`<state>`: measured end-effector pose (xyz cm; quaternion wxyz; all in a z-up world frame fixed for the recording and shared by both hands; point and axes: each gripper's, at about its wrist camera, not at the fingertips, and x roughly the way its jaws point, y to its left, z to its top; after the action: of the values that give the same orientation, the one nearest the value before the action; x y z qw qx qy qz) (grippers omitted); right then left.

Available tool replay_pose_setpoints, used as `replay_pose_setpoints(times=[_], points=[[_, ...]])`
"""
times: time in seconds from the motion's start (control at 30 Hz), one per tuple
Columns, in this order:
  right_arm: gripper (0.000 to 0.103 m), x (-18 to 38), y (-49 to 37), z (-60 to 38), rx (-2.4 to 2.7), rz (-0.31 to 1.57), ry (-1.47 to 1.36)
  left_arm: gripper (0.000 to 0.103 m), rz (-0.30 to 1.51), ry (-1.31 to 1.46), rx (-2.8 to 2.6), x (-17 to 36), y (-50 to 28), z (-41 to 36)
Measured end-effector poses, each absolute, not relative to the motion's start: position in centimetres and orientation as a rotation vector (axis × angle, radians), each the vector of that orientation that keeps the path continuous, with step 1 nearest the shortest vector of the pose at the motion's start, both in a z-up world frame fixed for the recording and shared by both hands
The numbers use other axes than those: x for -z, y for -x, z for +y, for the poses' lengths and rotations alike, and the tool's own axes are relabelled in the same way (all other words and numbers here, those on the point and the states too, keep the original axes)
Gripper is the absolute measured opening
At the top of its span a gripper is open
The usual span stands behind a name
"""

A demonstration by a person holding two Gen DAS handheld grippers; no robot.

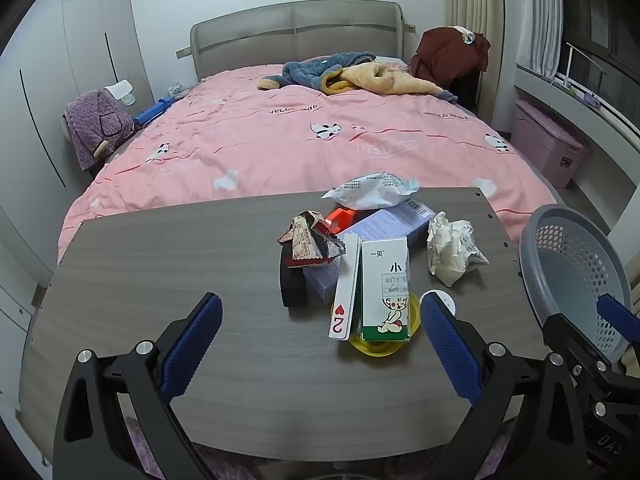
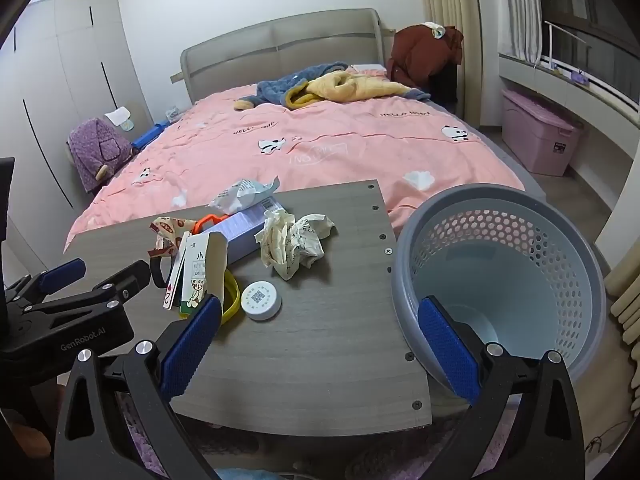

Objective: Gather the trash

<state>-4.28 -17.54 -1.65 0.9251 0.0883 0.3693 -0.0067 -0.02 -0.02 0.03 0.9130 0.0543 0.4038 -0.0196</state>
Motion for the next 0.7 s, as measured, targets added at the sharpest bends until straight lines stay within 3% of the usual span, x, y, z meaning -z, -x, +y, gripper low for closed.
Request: replay_pose_setpoints(times=[0.7], points=[[0.097,0.4,5.6,-17.4,0.021,0.727,-0.172,0.095,0.799,-0.090,0.041,-0.9,1.3,0.4]])
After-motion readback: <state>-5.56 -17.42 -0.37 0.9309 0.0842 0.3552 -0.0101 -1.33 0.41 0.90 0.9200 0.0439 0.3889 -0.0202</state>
